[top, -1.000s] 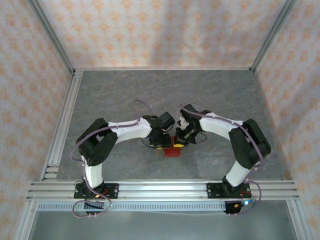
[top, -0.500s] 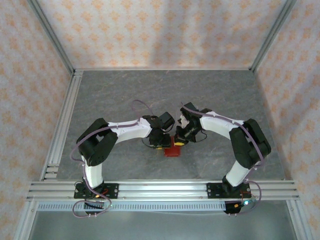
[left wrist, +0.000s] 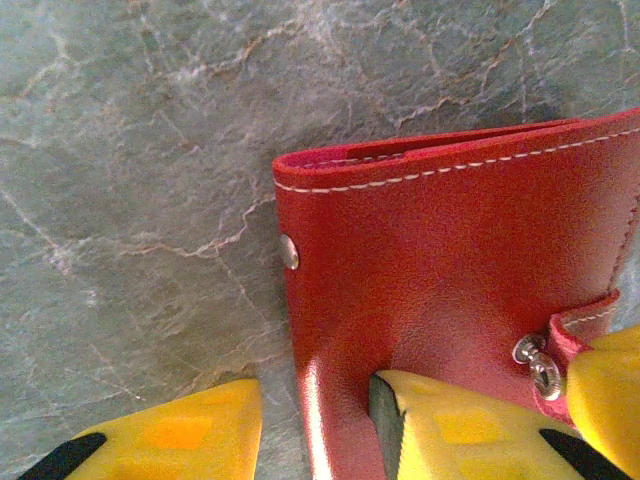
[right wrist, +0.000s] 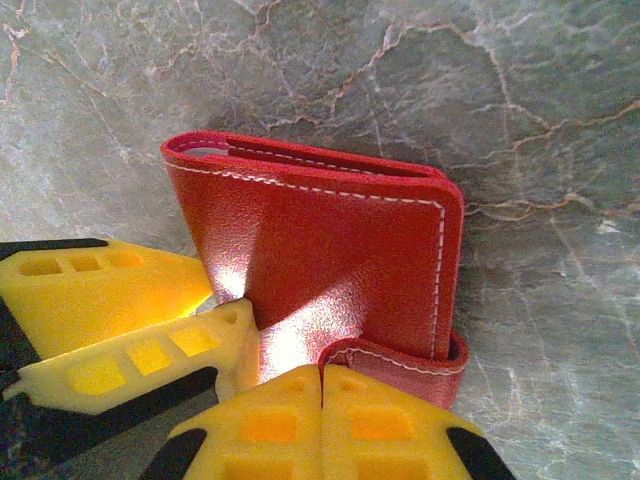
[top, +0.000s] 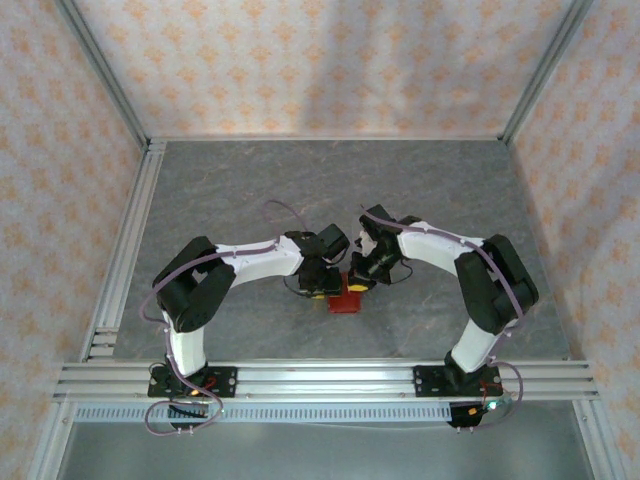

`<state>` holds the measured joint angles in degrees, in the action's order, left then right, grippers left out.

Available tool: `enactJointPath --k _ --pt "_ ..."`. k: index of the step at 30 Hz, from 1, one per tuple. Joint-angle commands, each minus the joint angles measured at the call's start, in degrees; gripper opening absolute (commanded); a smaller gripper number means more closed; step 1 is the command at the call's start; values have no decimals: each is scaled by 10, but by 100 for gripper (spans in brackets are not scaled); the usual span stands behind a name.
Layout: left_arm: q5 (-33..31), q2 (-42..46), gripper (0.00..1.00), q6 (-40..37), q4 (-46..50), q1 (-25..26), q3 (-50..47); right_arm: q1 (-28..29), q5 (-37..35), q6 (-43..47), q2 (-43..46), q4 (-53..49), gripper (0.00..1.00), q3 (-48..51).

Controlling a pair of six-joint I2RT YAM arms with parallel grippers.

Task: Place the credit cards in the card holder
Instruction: Close the button on the card holder.

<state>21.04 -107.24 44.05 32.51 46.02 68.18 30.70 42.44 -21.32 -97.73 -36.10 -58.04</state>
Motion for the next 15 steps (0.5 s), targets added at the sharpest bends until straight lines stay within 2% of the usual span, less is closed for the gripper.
enactJointPath --k 1,11,15 --pt "-7 -12 37 6 2 8 -20 -2 -20 8 -13 -21 0 -12" --pt "-7 -15 37 6 0 8 -18 -2 -29 16 -28 -41 0 -21" --pt "-7 -14 37 6 0 8 -19 -2 -12 12 -21 -34 0 -19"
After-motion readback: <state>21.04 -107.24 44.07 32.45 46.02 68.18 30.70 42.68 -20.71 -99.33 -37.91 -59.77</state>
